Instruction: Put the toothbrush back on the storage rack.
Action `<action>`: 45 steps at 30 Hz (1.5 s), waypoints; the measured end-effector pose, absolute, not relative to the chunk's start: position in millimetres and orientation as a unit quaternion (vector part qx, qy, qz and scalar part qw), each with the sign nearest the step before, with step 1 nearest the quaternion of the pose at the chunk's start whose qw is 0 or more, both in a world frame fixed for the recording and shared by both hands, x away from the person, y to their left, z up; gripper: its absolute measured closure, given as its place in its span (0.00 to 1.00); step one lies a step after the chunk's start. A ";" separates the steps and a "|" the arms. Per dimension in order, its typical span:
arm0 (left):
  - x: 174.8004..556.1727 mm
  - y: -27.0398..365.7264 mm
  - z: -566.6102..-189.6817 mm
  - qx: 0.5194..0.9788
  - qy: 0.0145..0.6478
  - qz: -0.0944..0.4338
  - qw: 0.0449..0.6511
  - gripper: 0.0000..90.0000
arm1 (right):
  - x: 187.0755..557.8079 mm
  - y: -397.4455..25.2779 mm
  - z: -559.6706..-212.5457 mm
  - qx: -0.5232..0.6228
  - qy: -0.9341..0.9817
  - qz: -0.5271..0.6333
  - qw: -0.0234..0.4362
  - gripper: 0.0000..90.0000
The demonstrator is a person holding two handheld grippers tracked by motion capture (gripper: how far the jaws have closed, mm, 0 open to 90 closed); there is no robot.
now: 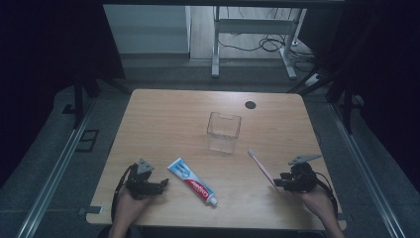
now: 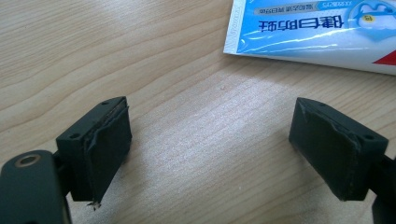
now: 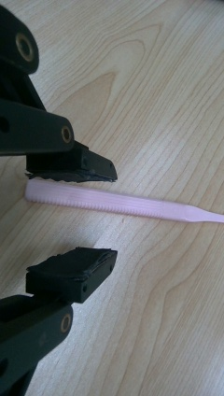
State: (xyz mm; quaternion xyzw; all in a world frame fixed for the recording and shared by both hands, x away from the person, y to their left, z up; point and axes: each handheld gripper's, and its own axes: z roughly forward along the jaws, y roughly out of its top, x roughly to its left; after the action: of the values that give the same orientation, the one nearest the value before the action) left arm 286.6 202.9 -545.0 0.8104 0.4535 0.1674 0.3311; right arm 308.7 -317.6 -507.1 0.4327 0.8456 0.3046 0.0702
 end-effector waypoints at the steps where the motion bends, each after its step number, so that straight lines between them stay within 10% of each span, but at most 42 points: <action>1: 286.6 202.9 -545.0 0.810 0.453 0.167 0.331 0.14 | 309.6 -317.1 -506.8 0.433 0.846 0.303 0.068 0.61; 45: 286.5 202.9 -544.9 0.810 0.454 0.167 0.331 0.14 | 347.7 -280.5 -498.6 0.414 0.889 0.192 0.033 0.80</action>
State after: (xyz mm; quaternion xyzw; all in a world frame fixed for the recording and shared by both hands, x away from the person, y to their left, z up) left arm 286.5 202.9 -544.9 0.8104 0.4538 0.1670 0.3307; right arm 347.7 -280.5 -498.6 0.4141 0.8892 0.1917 0.0330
